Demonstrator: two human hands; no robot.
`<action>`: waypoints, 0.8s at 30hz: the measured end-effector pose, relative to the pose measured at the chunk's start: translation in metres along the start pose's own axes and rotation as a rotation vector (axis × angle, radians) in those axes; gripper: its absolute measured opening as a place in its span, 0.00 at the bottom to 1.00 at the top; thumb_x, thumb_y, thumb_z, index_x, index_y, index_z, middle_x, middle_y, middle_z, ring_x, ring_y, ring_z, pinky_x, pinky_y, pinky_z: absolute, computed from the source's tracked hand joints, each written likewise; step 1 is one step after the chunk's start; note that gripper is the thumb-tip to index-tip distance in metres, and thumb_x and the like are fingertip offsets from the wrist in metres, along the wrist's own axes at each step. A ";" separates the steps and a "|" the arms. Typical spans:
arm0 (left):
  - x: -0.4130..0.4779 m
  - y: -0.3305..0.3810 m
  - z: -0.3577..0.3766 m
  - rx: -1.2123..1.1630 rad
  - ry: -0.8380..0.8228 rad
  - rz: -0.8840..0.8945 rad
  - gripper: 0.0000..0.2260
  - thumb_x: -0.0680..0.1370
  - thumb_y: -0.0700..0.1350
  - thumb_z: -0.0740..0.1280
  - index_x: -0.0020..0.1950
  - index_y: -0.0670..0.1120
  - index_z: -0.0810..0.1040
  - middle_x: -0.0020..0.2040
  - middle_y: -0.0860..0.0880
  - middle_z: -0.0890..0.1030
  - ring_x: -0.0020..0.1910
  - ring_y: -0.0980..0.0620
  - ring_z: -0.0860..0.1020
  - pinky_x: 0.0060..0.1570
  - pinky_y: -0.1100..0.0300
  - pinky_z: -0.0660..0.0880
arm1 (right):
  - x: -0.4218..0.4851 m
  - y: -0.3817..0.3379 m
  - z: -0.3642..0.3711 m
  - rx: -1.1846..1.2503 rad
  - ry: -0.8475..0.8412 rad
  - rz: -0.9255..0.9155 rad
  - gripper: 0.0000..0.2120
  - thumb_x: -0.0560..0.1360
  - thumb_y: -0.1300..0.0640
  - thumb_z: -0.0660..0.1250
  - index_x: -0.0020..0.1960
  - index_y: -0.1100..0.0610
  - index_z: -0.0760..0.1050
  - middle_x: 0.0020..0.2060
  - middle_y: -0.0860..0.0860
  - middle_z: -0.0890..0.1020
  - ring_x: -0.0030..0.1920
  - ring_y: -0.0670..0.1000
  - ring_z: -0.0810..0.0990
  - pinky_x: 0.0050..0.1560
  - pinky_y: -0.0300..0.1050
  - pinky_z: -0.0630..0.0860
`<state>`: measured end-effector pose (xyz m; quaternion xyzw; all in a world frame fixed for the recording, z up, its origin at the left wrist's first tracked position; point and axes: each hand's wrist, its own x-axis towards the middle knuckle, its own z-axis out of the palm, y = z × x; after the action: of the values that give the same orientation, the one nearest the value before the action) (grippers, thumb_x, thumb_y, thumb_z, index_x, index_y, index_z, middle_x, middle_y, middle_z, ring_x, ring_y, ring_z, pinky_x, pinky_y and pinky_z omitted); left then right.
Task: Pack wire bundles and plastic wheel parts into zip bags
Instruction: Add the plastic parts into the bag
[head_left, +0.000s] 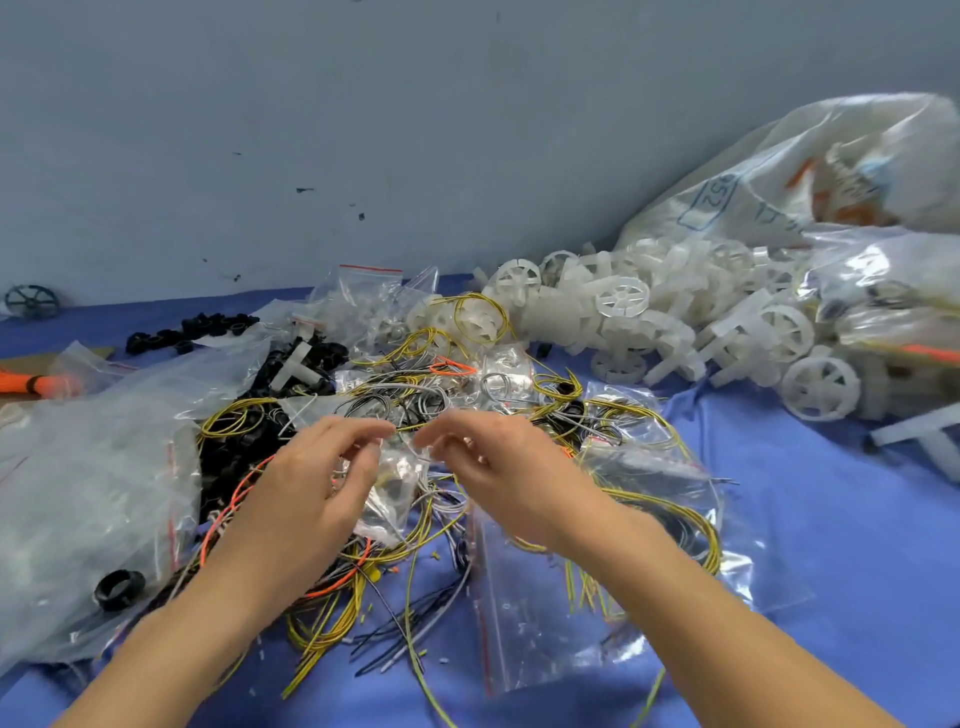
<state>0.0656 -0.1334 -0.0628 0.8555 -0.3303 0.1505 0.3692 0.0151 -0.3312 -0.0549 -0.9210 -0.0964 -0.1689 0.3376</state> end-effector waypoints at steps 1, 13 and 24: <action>0.006 0.007 0.008 -0.026 -0.015 0.014 0.09 0.80 0.45 0.63 0.57 0.55 0.79 0.51 0.62 0.78 0.54 0.64 0.75 0.53 0.67 0.71 | 0.002 0.007 -0.010 0.028 0.036 0.037 0.13 0.80 0.58 0.60 0.56 0.46 0.80 0.50 0.43 0.83 0.46 0.43 0.79 0.50 0.44 0.75; 0.158 0.114 0.202 -0.018 -0.455 0.029 0.11 0.80 0.45 0.59 0.53 0.44 0.80 0.46 0.45 0.83 0.47 0.45 0.79 0.43 0.56 0.73 | -0.016 0.086 -0.127 1.325 0.723 0.728 0.15 0.80 0.63 0.53 0.47 0.52 0.77 0.39 0.49 0.78 0.36 0.48 0.76 0.40 0.40 0.73; 0.208 0.134 0.291 0.382 -0.575 0.083 0.07 0.75 0.49 0.59 0.37 0.51 0.67 0.45 0.48 0.71 0.54 0.41 0.73 0.51 0.49 0.66 | -0.036 0.111 -0.151 1.472 0.832 0.851 0.15 0.80 0.63 0.53 0.44 0.51 0.75 0.35 0.47 0.77 0.33 0.46 0.74 0.38 0.39 0.71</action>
<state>0.1326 -0.5090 -0.0857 0.9024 -0.4213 -0.0228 0.0878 -0.0229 -0.5159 -0.0262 -0.3004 0.2933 -0.2432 0.8744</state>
